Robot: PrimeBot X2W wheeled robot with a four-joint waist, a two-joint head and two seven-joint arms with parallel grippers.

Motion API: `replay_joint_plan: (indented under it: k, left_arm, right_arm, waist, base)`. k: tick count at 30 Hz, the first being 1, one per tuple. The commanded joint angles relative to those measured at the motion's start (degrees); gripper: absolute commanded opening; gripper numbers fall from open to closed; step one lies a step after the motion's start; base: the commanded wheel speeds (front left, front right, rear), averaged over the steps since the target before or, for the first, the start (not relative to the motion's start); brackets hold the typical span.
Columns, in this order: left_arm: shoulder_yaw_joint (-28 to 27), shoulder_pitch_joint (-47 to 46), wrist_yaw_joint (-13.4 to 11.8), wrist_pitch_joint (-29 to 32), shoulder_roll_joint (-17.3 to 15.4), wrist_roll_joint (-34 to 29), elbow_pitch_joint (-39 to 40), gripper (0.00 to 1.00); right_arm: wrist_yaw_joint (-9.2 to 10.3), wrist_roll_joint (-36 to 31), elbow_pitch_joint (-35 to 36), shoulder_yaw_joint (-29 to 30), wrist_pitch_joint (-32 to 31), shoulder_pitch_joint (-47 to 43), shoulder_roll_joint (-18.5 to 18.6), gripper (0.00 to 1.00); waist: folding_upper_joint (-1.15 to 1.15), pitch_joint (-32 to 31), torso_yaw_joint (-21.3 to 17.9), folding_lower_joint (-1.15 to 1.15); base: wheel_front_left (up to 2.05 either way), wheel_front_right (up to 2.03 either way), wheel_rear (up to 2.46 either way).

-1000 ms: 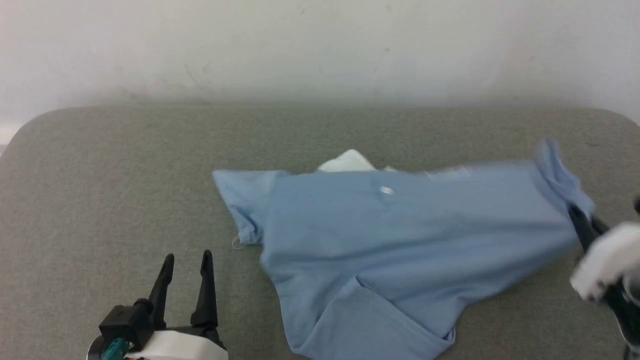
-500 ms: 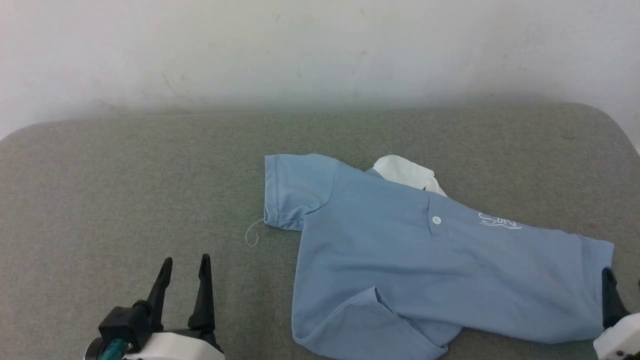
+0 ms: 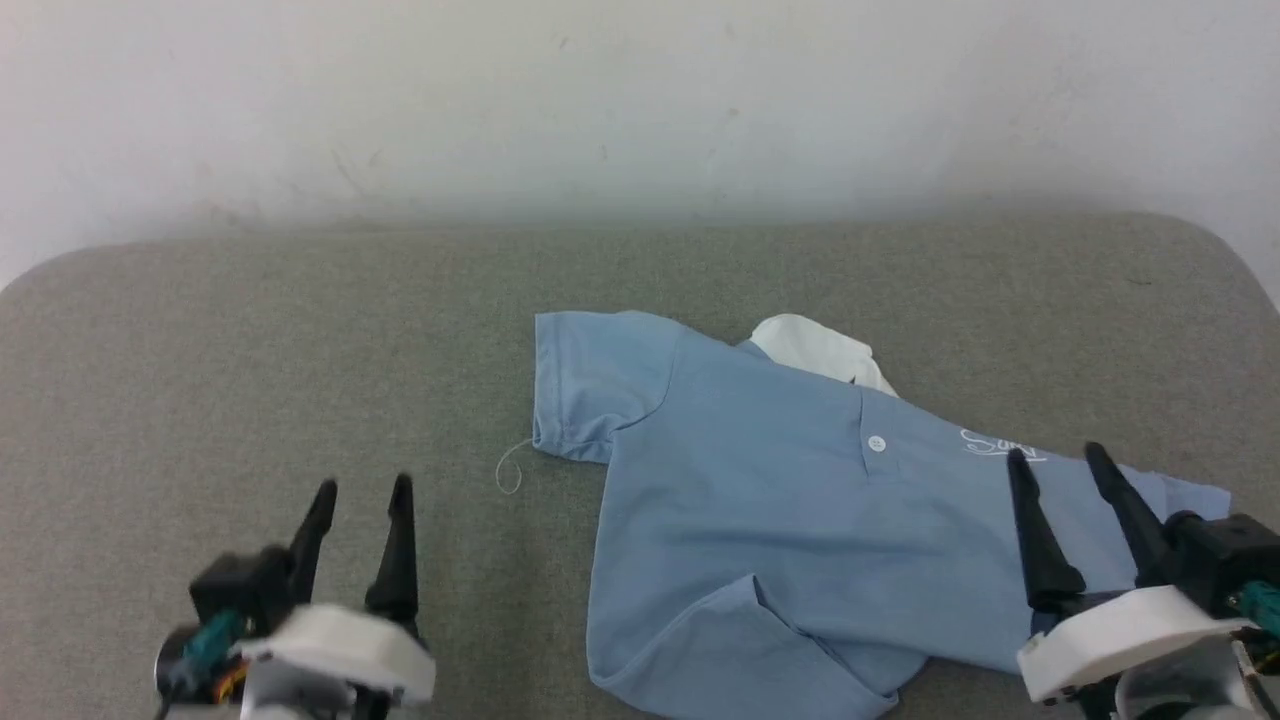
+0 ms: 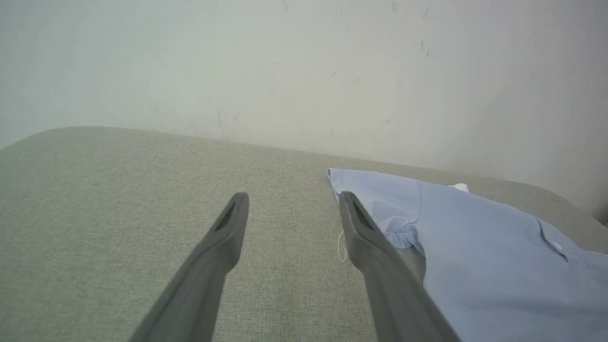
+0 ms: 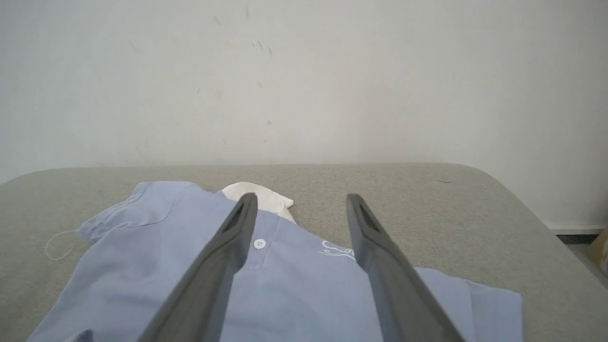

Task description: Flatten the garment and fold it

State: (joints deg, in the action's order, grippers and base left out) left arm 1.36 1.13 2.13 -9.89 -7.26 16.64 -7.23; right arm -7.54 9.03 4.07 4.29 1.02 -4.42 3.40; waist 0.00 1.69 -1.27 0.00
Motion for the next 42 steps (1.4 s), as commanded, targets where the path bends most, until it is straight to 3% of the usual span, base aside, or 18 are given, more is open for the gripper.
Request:
replay_joint_plan:
  k: [1,6,15,23,28,29,31,38,42]
  left_arm:
    - [0.14,-2.4,0.62,0.4,-0.44,0.13,-0.19,1.0]
    - [2.58,-13.03,2.35,5.7,-0.76,1.2,-4.54,1.0]
    - [8.64,-29.39,4.82,18.01,-1.93,3.71,-22.63,1.0]
    - [14.36,-35.67,5.27,27.4,-3.17,4.09,-37.38,1.0]
    - [18.75,-36.88,5.33,34.8,-2.76,5.6,-42.7,1.0]
    - [19.74,-36.88,5.34,35.87,-2.51,6.62,-42.8,0.89]
    - [21.72,-36.74,5.34,36.39,-2.47,8.51,-41.73,0.0]
    - [21.14,-33.28,5.33,27.25,-7.89,11.95,-32.35,0.0]
    - [18.4,-27.27,3.14,24.71,-12.0,12.78,-23.7,0.0]
  right_arm:
    - [0.05,-0.39,0.55,-0.29,-0.06,-0.36,0.09,1.0]
    - [0.05,-0.74,2.83,-2.38,-0.06,0.57,0.03,1.0]
    - [0.05,-0.01,2.96,-5.18,0.66,1.94,-0.33,1.0]
    - [0.05,0.84,1.42,-5.56,1.32,2.41,-0.48,1.0]
    - [0.05,2.12,0.59,-5.07,1.56,2.08,-0.5,1.0]
    - [0.05,2.35,0.49,-4.92,1.59,1.96,-0.51,1.0]
    - [0.05,2.89,0.31,-4.66,1.72,1.84,-0.51,1.0]
    - [0.05,3.96,-0.65,-3.17,1.71,0.68,-0.51,1.0]
    - [0.05,4.28,-1.13,-1.75,1.53,-0.77,-0.52,1.0]
  waist:
    - [0.0,0.78,-0.14,0.0]
    - [0.0,3.57,-0.89,0.0]
    - [0.0,7.93,-4.85,0.0]
    - [0.0,9.84,-7.3,0.0]
    - [0.0,9.95,-7.41,0.0]
    - [0.0,9.88,-7.33,0.0]
    - [0.0,9.66,-7.15,0.0]
    - [0.0,7.27,-5.39,0.0]
    - [0.0,5.42,-3.13,0.0]
  base:
    - [0.0,0.0,0.0]
    - [0.0,0.0,0.0]
    - [0.0,0.0,0.0]
    - [0.0,0.0,0.0]
    - [0.0,0.0,0.0]
    - [0.0,0.0,0.0]
    - [0.0,0.0,0.0]
    - [0.0,0.0,0.0]
    - [0.0,0.0,0.0]
